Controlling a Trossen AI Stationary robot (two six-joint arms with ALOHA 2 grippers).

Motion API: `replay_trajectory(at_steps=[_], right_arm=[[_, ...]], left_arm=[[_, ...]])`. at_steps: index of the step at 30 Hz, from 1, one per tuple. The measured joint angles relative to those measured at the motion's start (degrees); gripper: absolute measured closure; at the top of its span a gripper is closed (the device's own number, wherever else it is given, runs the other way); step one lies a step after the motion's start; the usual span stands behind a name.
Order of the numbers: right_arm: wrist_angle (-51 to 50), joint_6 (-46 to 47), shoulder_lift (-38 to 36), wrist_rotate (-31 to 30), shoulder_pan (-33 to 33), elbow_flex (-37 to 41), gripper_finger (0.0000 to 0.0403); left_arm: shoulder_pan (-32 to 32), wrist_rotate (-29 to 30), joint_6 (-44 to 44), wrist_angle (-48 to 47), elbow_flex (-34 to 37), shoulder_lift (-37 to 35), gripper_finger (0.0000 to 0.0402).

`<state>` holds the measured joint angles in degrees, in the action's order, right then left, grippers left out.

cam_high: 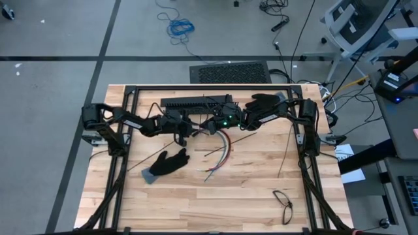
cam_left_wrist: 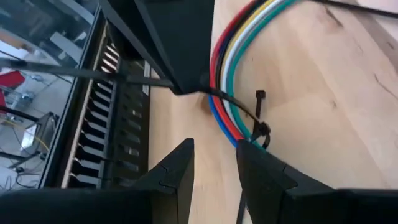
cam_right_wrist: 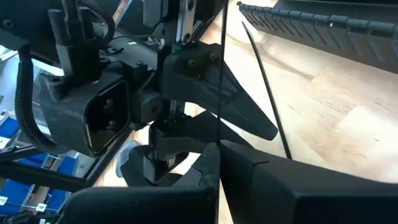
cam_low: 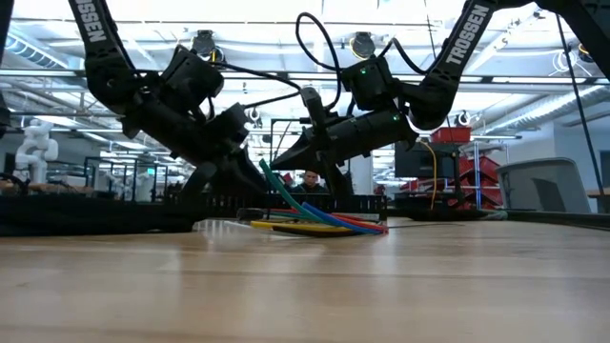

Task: Ziptie cables
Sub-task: Wrap the cable wires using a zip tie

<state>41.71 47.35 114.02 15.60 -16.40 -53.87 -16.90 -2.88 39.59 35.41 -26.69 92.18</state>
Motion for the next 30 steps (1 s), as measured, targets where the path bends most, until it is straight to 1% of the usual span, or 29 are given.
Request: replay_trajectory(at_steps=[6,9,18,21,30], right_arm=[[0.00,0.00,0.00,0.87,0.00,0.00,0.0403],[-0.09,0.00,0.00,0.89,0.00,-0.01,0.0403],[-3.15,-1.49,0.00,1.24,0.00,0.00,0.0403],[-1.33,-1.51,0.00,1.22,0.00,0.00,0.0403],[-1.21,-1.22,0.00,1.21,0.00,0.00,0.0403]], left_arm=[[-0.01,-0.06,-0.08,0.09,0.01,0.11,0.0284],[0.08,-1.30,-0.11,-0.10,-0.01,1.03,0.0284],[0.17,-1.32,0.24,0.53,-0.01,1.95,0.0284],[0.17,-1.32,0.24,0.53,-0.01,1.95,0.0284],[0.17,-1.41,1.47,0.20,-0.01,2.10,0.0284]])
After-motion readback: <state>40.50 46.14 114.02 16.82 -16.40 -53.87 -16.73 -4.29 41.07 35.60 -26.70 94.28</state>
